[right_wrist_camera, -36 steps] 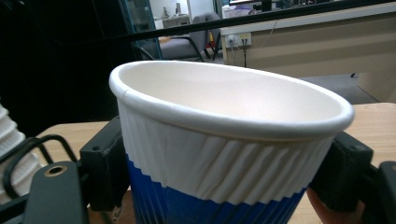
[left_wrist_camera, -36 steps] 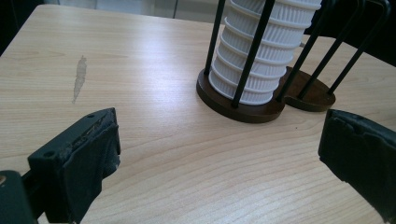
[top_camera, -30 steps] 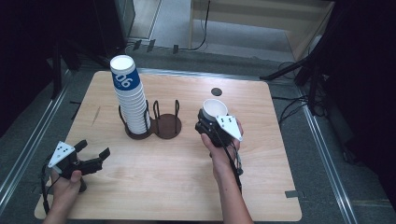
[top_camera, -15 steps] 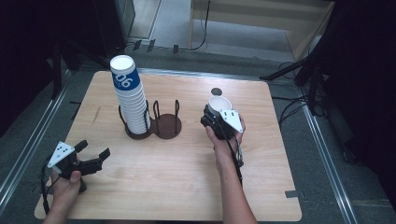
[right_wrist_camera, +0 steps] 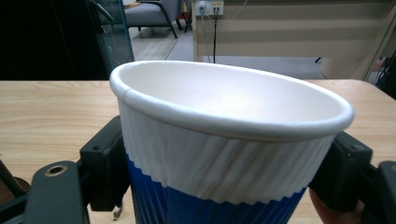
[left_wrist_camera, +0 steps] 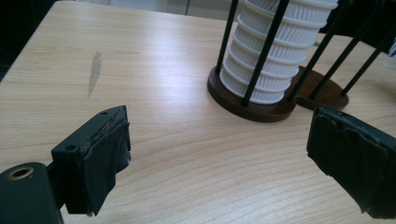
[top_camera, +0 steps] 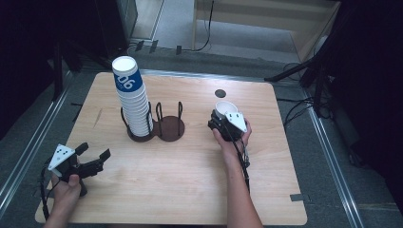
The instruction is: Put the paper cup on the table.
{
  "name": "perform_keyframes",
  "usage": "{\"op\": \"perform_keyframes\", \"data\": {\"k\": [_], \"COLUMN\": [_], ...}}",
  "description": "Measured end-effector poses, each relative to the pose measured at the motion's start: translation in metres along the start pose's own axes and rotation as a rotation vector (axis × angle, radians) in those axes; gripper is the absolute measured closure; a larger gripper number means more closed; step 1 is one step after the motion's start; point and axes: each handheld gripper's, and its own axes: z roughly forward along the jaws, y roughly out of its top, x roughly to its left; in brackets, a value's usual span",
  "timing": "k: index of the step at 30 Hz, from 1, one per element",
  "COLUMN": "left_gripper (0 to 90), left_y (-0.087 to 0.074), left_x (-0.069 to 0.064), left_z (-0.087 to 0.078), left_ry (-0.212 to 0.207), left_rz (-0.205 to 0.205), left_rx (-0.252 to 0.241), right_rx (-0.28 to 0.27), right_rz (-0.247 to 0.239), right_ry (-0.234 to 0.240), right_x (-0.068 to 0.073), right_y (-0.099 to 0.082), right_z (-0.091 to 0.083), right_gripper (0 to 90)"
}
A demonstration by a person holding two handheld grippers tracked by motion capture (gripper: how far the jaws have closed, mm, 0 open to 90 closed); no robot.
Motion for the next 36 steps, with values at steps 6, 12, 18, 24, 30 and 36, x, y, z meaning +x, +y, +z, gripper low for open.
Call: {"op": "perform_keyframes", "data": {"k": [6,12,18,24,30,36], "left_gripper": [6.8,6.8,6.8,6.8,6.8,6.8], "left_y": [0.002,0.003,0.003,0.003,0.003,0.003], "left_x": [0.002,0.007,0.007,0.008,0.008,0.006], "left_z": [-0.001,-0.001,0.0,0.001,0.001,0.002], "left_ry": [-0.007,0.002,0.019,0.044,0.045,0.055], "left_rz": [-0.026,-0.054,-0.048,-0.052,-0.044,-0.031], "left_rx": [-0.002,0.005,0.021,0.034,0.048,0.052], "right_rx": [0.025,0.047,0.055,0.084,0.093,0.106], "right_rz": [-0.028,-0.029,-0.045,-0.073,-0.121,-0.127], "right_ry": [-0.005,-0.049,-0.062,-0.056,-0.042,-0.027], "right_x": [0.001,0.002,-0.002,-0.005,-0.004,-0.006], "right_y": [-0.005,-0.009,-0.014,-0.018,-0.021,-0.022], "right_z": [0.003,0.003,0.003,0.001,-0.002,-0.005], "right_gripper": [19.9,19.6,19.1,18.4,18.2,17.5]}}
